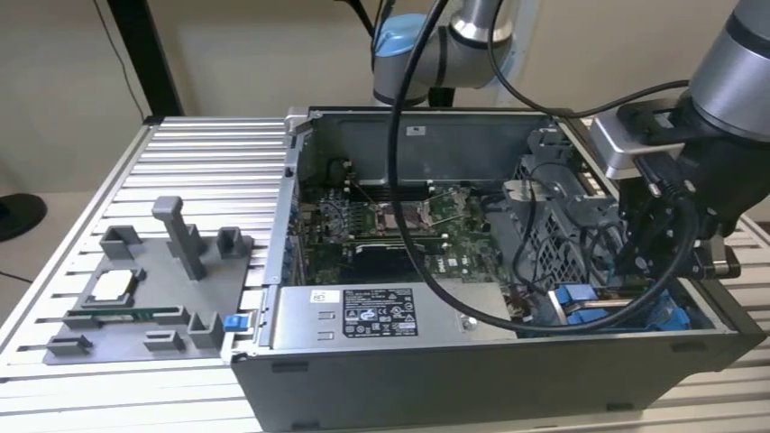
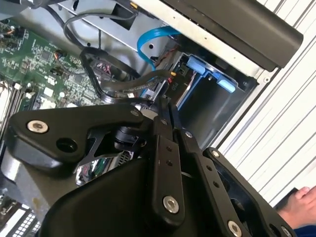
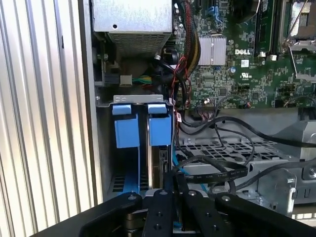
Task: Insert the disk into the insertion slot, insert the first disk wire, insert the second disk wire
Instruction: 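Insert the second disk wire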
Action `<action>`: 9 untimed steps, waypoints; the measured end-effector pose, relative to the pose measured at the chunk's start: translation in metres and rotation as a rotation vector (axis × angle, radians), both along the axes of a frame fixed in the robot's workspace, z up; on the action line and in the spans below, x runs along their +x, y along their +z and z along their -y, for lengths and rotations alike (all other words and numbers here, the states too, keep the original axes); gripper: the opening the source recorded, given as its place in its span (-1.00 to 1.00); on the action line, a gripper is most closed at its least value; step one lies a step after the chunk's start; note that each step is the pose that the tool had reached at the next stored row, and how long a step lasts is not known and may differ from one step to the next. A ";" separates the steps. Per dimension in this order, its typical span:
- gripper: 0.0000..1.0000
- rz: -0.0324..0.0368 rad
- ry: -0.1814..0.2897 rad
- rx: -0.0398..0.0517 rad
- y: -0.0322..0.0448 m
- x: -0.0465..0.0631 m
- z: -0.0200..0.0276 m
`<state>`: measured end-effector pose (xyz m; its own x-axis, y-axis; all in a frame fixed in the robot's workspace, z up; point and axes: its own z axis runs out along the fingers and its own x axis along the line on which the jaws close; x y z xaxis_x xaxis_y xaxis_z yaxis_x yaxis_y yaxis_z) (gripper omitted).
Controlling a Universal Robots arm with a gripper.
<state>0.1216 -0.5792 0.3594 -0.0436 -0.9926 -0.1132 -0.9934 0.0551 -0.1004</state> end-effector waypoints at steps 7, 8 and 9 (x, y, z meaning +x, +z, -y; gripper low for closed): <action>-1.00 0.0001 -0.002 0.0000 0.0000 0.000 0.0000; -1.00 0.0000 -0.001 0.0004 0.0000 0.000 -0.0001; -1.00 0.0000 0.001 0.0007 0.0000 0.000 0.0000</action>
